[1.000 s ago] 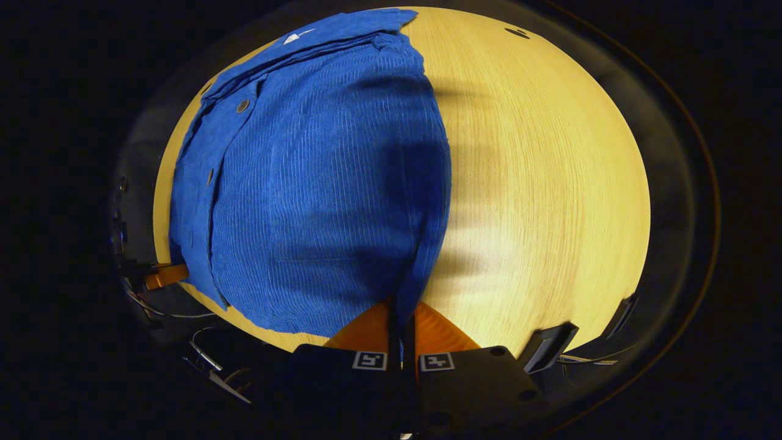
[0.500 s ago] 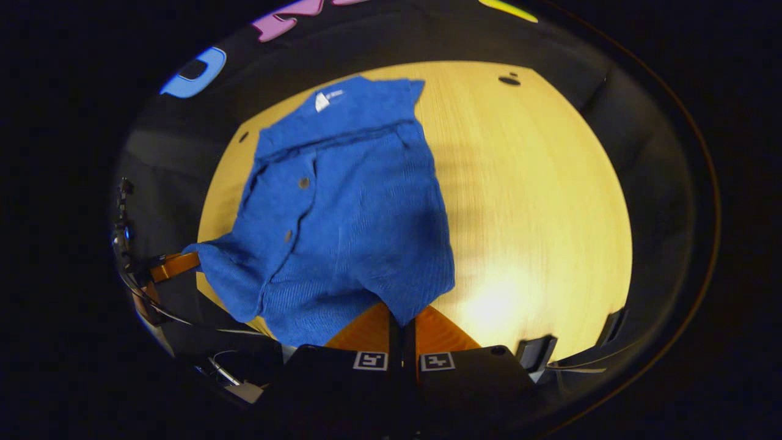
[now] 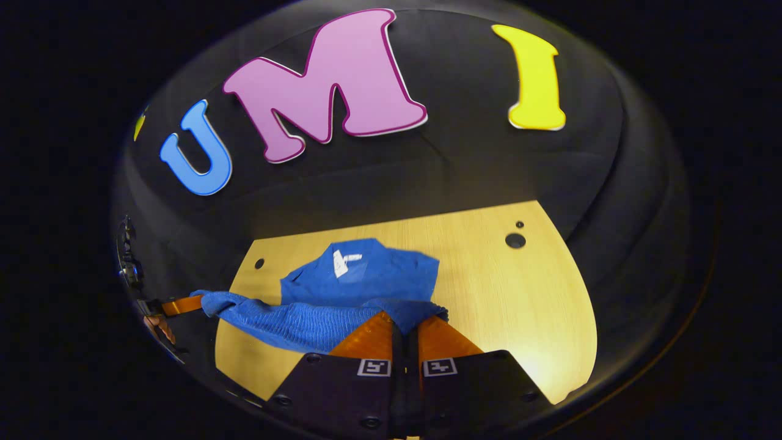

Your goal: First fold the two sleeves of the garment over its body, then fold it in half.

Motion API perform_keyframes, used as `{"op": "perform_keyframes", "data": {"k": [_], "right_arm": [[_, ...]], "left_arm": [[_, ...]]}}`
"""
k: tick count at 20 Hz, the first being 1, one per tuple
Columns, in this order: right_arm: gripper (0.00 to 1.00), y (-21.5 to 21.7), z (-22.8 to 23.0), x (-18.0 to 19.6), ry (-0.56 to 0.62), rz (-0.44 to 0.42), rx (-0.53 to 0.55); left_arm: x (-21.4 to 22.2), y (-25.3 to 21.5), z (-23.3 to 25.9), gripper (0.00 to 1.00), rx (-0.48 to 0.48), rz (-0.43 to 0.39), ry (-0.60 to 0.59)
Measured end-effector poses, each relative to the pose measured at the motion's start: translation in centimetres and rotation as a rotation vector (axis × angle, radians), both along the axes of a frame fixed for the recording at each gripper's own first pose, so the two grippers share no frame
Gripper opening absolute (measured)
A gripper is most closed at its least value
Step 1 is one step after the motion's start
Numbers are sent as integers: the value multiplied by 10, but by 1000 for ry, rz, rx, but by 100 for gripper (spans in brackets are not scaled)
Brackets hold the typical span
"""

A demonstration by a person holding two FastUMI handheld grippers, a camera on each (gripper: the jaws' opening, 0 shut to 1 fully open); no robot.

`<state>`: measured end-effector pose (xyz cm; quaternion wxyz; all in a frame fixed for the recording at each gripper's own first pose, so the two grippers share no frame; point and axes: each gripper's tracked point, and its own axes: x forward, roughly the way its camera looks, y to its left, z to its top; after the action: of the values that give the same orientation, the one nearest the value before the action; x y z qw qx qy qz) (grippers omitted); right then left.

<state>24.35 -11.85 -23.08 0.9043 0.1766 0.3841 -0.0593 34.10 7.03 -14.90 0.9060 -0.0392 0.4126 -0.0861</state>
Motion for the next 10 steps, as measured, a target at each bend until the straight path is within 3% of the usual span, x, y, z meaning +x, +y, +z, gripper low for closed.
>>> {"op": "perform_keyframes", "data": {"k": [5,10], "right_arm": [[4,8,-108,119,10,51,-40],[4,9,-191,171,64,-8,22]], "left_arm": [[106,1,-76,0,144,85,26],[137,-34,-98,4,231,82,58]]}}
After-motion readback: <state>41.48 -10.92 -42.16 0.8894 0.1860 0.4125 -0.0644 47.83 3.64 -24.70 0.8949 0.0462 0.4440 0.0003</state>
